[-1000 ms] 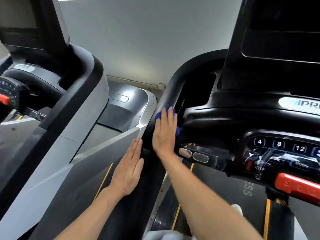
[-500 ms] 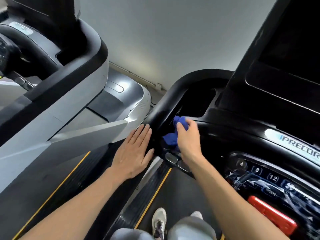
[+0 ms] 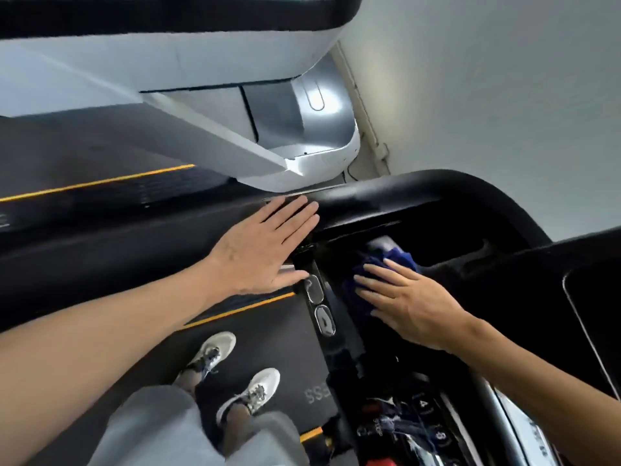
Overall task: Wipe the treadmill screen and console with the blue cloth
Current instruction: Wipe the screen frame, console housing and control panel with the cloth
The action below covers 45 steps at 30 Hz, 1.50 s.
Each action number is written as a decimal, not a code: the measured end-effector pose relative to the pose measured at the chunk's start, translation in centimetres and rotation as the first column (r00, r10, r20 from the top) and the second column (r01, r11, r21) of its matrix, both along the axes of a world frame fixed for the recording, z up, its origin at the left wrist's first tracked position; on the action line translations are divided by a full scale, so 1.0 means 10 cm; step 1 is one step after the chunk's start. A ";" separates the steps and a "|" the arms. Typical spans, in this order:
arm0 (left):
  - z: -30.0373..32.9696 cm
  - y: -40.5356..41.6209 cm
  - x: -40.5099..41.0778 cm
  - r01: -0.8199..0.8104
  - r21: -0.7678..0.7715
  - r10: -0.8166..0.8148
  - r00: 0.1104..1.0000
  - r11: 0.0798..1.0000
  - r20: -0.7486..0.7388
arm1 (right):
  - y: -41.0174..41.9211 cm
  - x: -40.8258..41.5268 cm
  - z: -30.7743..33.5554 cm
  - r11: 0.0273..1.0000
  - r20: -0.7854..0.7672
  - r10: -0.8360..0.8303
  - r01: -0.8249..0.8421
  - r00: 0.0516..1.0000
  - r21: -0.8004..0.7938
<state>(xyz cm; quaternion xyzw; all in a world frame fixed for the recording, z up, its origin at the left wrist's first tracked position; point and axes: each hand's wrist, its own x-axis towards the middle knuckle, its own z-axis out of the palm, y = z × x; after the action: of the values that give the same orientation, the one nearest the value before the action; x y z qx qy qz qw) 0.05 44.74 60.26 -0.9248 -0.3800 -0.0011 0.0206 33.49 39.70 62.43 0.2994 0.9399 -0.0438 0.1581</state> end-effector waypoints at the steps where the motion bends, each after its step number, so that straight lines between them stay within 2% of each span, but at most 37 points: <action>1: -0.01 -0.01 0.00 -0.004 0.008 0.004 1.000 1.000 -0.007 | 0.09 -0.03 0.00 0.999 0.033 0.048 -0.048 0.998 0.014; 6: 0.04 0.02 -0.02 -0.005 -0.005 0.005 0.995 1.000 -0.097 | 0.67 -0.59 -0.25 0.948 0.230 0.300 -0.317 0.926 0.041; 8: 0.04 0.02 -0.03 0.001 -0.008 -0.002 0.995 1.000 -0.101 | 0.60 -0.58 -0.24 0.955 0.251 0.284 -0.297 0.925 0.017; 10: 0.03 0.01 -0.03 -0.001 -0.001 0.001 0.996 1.000 -0.089 | 0.47 -0.35 -0.10 0.969 0.204 0.245 -0.245 0.948 -0.028; 14: 0.03 0.01 -0.02 0.001 -0.011 -0.002 0.997 1.000 -0.080 | 0.17 0.15 0.24 0.960 0.180 0.270 -0.249 0.946 -0.132; 16: 0.04 0.02 -0.02 -0.003 -0.017 0.001 0.997 1.000 -0.074 | 0.20 0.11 0.18 0.957 0.192 0.286 -0.268 0.939 -0.113; 19: 0.07 0.02 -0.03 -0.011 -0.023 0.009 0.994 1.000 -0.107 | 0.47 -0.36 -0.13 0.954 0.252 0.290 -0.299 0.923 -0.001; 22: 0.08 0.04 -0.04 -0.011 -0.006 0.010 0.989 1.000 -0.146 | 0.56 -0.62 -0.28 0.951 0.321 0.289 -0.308 0.902 0.007; 26: 0.06 0.01 -0.04 -0.011 0.005 0.012 0.982 1.000 -0.190 | 0.28 -0.07 0.14 0.938 0.206 0.347 -0.333 0.915 -0.102; 30: 0.03 0.01 -0.02 -0.024 0.009 0.025 0.981 1.000 -0.194 | -0.02 0.38 0.45 0.899 0.188 0.424 -0.387 0.886 -0.208; 33: 0.03 0.00 0.00 -0.033 0.027 0.038 0.975 0.999 -0.219 | 0.16 0.10 0.17 0.904 0.231 0.428 -0.416 0.874 -0.101; 36: 0.04 0.01 0.00 -0.029 0.055 0.041 0.971 0.998 -0.236 | 0.48 -0.38 -0.20 0.942 0.299 0.308 -0.334 0.903 0.036; 39: 0.04 -0.01 0.00 -0.027 0.065 0.042 0.968 0.998 -0.246 | 0.51 -0.51 -0.27 0.955 0.294 0.267 -0.293 0.918 0.048; 45: 0.02 -0.01 0.01 -0.035 0.078 0.053 0.967 0.996 -0.250 | 0.05 0.19 0.26 0.912 0.148 0.397 -0.370 0.906 -0.180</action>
<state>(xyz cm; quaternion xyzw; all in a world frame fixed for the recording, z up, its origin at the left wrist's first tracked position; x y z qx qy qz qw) 0.13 44.64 60.44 -0.9074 -0.3945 0.1028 0.1023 35.38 40.21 65.07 0.0987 0.9562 -0.0539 0.2703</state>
